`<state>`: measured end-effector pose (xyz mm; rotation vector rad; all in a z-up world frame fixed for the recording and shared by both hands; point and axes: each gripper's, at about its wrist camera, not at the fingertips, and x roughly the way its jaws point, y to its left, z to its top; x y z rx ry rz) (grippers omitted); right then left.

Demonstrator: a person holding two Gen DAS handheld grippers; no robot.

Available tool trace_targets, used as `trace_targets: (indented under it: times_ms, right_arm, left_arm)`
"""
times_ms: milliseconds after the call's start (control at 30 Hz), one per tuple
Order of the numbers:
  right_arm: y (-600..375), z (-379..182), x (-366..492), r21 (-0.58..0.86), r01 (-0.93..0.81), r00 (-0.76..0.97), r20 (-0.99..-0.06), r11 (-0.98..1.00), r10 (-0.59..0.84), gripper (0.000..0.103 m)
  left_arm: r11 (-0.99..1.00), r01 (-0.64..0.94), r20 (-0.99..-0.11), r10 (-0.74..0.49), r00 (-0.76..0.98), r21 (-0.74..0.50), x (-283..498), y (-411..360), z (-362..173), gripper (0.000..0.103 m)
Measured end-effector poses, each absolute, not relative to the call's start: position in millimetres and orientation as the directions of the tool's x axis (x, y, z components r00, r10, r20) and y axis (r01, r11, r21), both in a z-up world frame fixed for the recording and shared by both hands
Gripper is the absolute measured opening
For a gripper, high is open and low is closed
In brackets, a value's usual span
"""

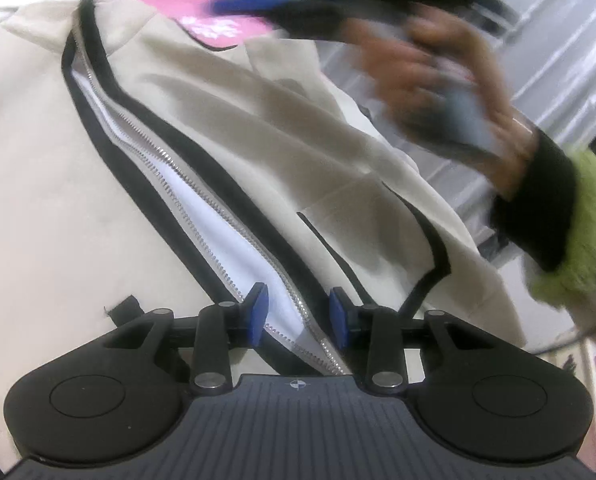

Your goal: Fold clothes

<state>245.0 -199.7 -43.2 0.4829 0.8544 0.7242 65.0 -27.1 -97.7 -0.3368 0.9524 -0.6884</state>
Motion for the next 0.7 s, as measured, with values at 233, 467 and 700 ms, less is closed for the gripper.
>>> trace_targets:
  times_ms: [233, 467, 700]
  right_arm:
    - [-258.4, -11.3, 110.8, 0.428, -0.474, 0.518, -0.571, 0.769, 0.637, 0.05]
    - [-205.4, -32.0, 23.6, 0.098, -0.668, 0.512, -0.658, 0.738, 0.551, 0.039]
    - [-174.2, -68.8, 37.2, 0.023, -0.727, 0.456, -0.731, 0.687, 0.508, 0.033]
  left_arm:
    - [0.736, 0.313, -0.604, -0.674, 0.426, -0.6, 68.3, -10.0, -90.0, 0.033]
    - [0.778, 0.277, -0.623, -0.62, 0.477, -0.563, 61.6, -3.4, -82.3, 0.033]
    - [0.812, 0.263, -0.649, -0.577, 0.496, -0.521, 45.4, 5.3, -81.1, 0.033]
